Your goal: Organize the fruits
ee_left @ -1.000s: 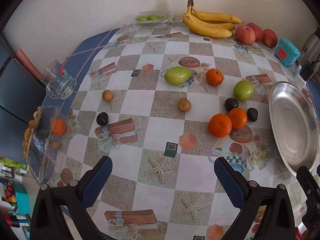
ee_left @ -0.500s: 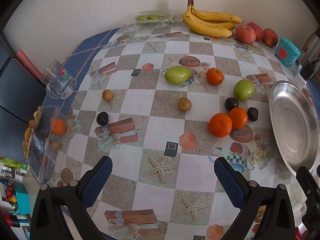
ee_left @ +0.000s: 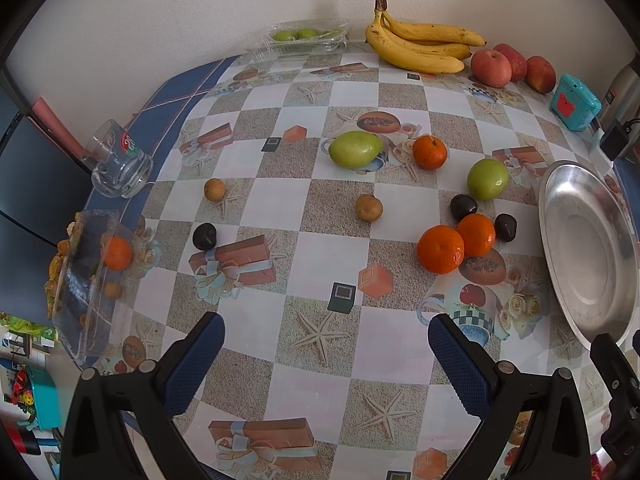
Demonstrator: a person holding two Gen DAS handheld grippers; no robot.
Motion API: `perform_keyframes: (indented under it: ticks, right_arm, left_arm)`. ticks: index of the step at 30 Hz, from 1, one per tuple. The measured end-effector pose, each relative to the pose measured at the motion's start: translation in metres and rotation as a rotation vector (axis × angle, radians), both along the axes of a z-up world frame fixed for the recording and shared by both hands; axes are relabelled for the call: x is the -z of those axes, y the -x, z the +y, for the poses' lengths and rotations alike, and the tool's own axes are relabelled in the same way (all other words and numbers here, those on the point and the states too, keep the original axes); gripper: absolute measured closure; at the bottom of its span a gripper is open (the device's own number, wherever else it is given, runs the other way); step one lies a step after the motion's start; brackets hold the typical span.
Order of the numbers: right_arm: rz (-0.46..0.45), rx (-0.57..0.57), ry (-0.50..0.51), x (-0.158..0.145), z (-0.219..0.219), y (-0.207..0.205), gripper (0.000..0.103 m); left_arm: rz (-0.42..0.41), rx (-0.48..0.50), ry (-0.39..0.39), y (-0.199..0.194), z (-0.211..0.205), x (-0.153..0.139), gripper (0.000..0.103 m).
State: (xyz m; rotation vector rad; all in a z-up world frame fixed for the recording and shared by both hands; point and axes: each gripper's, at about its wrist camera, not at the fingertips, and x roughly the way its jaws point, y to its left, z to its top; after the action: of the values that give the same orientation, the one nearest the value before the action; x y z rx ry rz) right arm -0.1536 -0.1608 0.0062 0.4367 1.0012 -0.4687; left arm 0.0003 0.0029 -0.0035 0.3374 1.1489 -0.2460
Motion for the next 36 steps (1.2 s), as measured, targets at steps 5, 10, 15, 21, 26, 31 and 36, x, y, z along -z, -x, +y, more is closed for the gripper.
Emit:
perform_keyframes:
  ticks: [5,10,15,21,26,31,36]
  right_arm:
    - [0.001,0.000,0.000,-0.0001,-0.0003,-0.0007,0.000]
    - [0.005,-0.001,-0.001,0.0012,0.0002,-0.0008,0.000]
    - [0.008,-0.002,-0.002,0.0020,0.0005,-0.0002,0.000]
    - [0.008,-0.002,-0.002,0.0015,0.0002,-0.0008,0.000]
    - [0.008,-0.002,-0.002,0.0015,0.0001,-0.0009,0.000]
    - [0.007,-0.001,-0.003,0.0017,0.0000,-0.0006,0.000]
    - [0.003,-0.004,-0.008,0.0022,0.0014,-0.0011,0.000]
  left_arm:
    - [0.001,0.001,0.001,0.0016,0.0010,0.0019,0.000]
    - [0.001,0.000,0.000,0.0015,0.0008,0.0018,0.000]
    - [0.002,0.000,0.000,0.0014,0.0007,0.0017,0.000]
    - [0.002,0.000,0.000,0.0011,0.0006,0.0016,0.000]
    - [0.002,0.000,-0.001,0.0015,0.0003,0.0022,0.000]
    - [0.003,0.000,-0.001,0.0014,0.0002,0.0022,0.000]
    - [0.015,-0.002,0.009,0.0007,0.0008,0.0030,0.000]
